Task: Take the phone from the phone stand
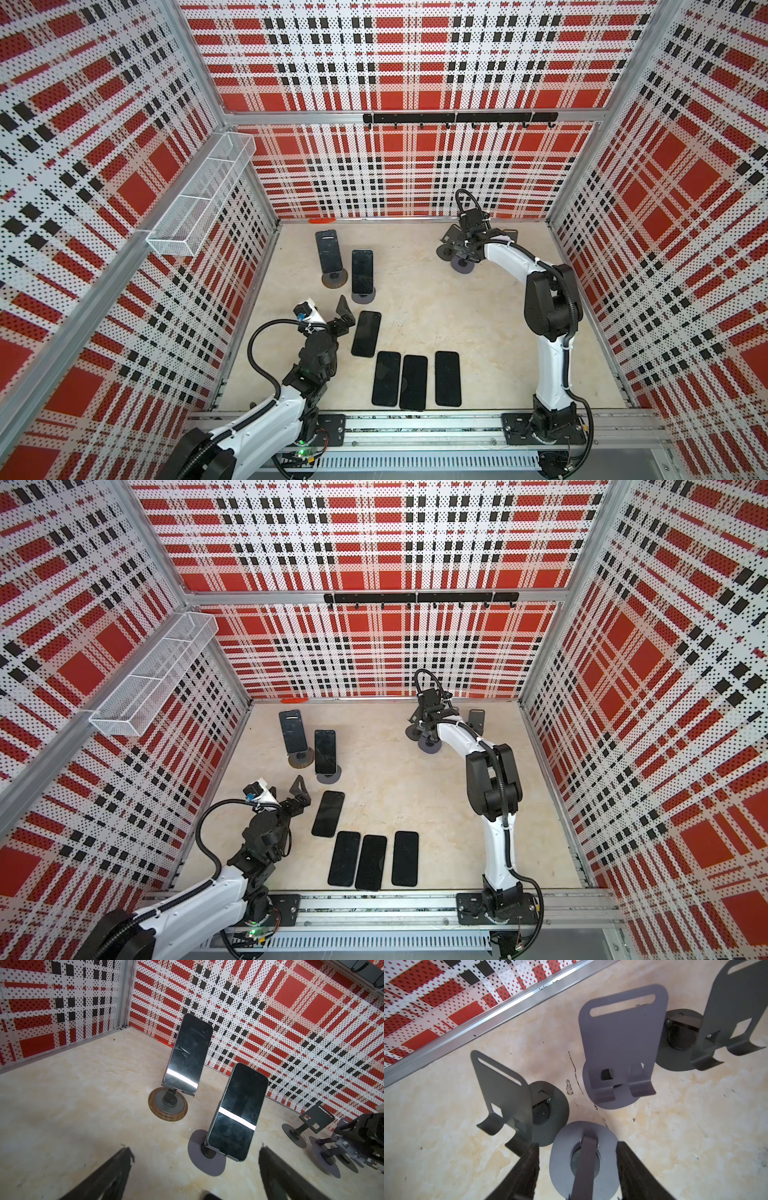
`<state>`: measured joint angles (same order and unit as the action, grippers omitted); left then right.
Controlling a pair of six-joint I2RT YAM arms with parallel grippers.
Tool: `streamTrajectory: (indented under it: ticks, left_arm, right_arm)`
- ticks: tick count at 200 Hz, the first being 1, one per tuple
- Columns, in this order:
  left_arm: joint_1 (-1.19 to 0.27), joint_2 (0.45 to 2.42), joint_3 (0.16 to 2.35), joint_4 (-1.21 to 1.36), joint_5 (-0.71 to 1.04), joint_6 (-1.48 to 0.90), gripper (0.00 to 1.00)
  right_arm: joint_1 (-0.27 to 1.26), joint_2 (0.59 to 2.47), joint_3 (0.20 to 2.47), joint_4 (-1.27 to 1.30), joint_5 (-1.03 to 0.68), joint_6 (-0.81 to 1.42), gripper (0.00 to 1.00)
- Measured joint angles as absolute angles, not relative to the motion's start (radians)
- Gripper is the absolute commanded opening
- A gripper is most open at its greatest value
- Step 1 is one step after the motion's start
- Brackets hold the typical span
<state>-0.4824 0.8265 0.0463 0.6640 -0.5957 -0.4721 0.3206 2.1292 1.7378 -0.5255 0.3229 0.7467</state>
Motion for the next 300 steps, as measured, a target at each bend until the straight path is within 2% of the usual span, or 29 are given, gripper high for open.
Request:
streamTrajectory:
  ticks: [31,82,106,125,189,224,259,300]
  left_arm:
    - [-0.478,0.825,0.047,0.665,-0.585,-0.471,0.98]
    - [-0.477,0.785,0.056,0.626,-0.618,-0.499,0.98]
    - [-0.477,0.748,0.057,0.597,-0.648,-0.53,0.98]
    - [-0.476,0.746,0.057,0.614,-0.6,-0.525,0.98]
    - [-0.476,0.797,0.057,0.655,-0.516,-0.516,0.98]
    - [-0.476,0.801,0.115,0.616,-0.462,-0.507,0.98]
    - [-0.478,0.818,0.314,0.424,-0.469,-0.505,0.98]
    - [-0.477,0.924,0.643,0.127,-0.461,-0.514,0.98]
  right_arm:
    - [0.321,2.148,1.738,-0.532,0.333,0.738,0.6]
    - [0.32,2.149,1.739,-0.535,0.328,0.734,0.78]
    - [0.32,2.146,1.737,-0.536,0.32,0.736,0.82]
    - [0.32,2.113,1.704,-0.53,0.313,0.739,0.85]
    - [0.319,1.803,1.519,-0.486,0.293,0.699,0.92]
    - [0.318,1.605,1.325,-0.406,0.294,0.661,0.94]
    - [0.318,1.454,1.092,-0.287,0.312,0.617,0.97]
    - [0.318,1.211,0.697,-0.022,0.287,0.53,1.0]
